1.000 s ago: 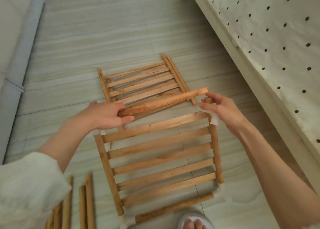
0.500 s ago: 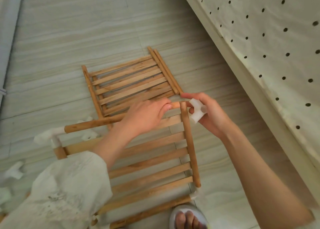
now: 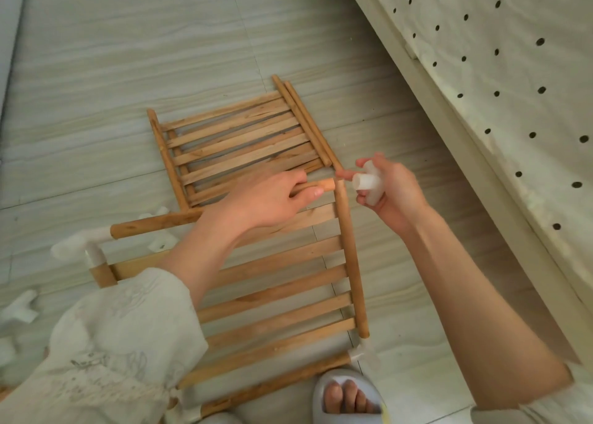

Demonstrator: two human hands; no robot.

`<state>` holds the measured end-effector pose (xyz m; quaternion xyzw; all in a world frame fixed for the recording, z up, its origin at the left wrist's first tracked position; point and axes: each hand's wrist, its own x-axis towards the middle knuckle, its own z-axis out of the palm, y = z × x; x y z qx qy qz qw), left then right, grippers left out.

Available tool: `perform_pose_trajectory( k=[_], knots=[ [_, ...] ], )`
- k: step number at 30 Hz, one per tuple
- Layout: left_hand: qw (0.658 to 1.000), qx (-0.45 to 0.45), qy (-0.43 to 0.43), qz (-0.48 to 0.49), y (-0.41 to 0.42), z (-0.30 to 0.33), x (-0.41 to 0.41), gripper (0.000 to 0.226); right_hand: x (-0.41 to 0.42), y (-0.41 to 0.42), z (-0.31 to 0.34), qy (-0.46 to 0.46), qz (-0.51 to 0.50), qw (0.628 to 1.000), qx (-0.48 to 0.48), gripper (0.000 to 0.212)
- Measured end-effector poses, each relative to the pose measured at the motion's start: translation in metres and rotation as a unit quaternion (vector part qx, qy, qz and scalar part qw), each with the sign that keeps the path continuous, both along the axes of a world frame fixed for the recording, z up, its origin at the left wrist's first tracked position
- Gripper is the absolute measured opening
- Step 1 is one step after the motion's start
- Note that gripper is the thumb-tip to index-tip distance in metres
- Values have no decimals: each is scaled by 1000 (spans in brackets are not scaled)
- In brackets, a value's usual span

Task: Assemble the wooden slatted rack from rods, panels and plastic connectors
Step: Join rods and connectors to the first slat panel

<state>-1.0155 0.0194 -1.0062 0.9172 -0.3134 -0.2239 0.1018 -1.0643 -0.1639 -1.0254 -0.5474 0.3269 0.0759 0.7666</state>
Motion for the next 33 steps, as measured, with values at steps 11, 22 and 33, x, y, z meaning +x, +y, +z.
perform_pose_trajectory(
  k=[11, 22, 33],
  knots=[
    [999, -33, -7, -10, 4, 6, -6, 42, 14, 2, 10, -131, 42, 985, 105, 29],
    [999, -45, 9, -2, 4, 10, -10, 38, 16, 13, 10, -137, -32, 975, 174, 19],
    [999, -46, 13, 4, 5, 8, -10, 40, 5, 4, 0, -146, 14, 981, 128, 36]
  ],
)
